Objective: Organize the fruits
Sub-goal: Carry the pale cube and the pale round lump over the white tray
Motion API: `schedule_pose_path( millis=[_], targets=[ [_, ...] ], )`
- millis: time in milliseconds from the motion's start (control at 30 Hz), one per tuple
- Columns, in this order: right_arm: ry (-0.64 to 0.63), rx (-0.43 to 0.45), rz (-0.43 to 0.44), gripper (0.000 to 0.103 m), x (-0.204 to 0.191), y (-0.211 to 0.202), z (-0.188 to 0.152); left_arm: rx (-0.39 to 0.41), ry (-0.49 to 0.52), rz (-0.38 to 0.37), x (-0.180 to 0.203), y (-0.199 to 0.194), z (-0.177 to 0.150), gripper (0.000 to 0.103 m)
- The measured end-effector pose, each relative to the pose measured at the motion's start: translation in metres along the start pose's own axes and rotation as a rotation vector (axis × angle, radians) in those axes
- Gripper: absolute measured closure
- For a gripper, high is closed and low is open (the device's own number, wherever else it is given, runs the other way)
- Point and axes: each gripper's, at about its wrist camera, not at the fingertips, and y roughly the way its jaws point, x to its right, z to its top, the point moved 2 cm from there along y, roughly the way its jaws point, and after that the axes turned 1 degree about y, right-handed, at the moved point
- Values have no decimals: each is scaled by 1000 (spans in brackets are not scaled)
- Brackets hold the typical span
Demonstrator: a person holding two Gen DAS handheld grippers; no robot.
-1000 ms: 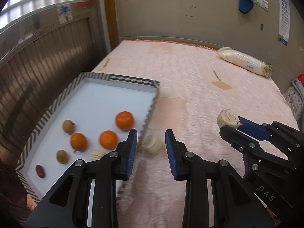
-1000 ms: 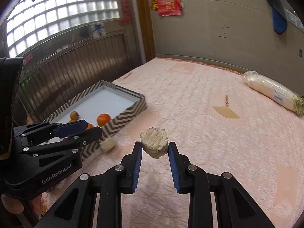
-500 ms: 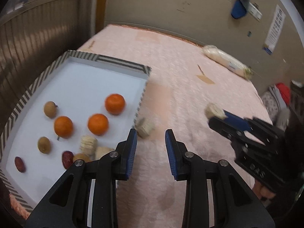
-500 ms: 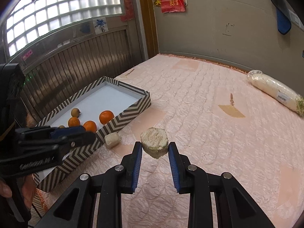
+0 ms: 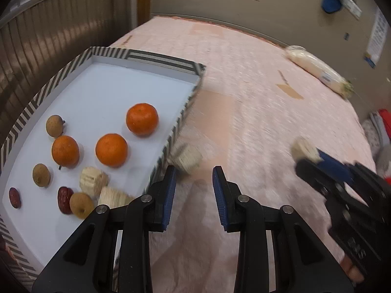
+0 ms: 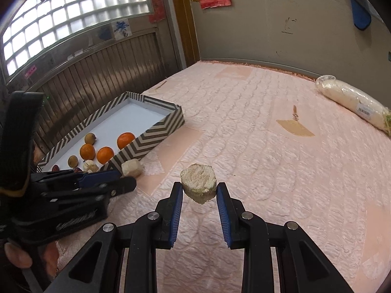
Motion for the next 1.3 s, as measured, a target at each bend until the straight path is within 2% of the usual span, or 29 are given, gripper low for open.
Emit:
schedule_pose_path(
  millis=[233,333,367,500,533,600,700,867,967,1200,1267,1300],
  targets=[
    [7,-10,16,76,9,6,-4,39,2,47,10,14,11,72],
    [9,-13,22,76,11,8,-4,35,34,58,19,21,18,65],
    [11,-13,24,76,12,8,-5,37,50,57,23,23,19,60],
    [23,-8,24,76,17,7,-4,17,128,52,35,28,16,58],
    [24,-7,22,76,17,7,-4,21,138,47,33,27,15,60],
    [30,-5,18,76,20,6,-4,17,150,45,27,24,15,76],
    [42,0,14,76,25,5,-4,12,140,-4,14,18,14,86],
    [57,-1,17,76,27,7,-5,17,165,-15,17,14,8,88],
    [57,-2,20,76,26,7,-5,20,143,-14,17,15,11,88],
    [56,1,21,76,25,4,-5,16,102,23,16,22,19,85],
    [55,-1,24,76,25,4,-4,15,98,32,17,24,22,79],
    [55,-1,25,76,25,4,-4,18,95,40,18,24,24,73]
  ],
)
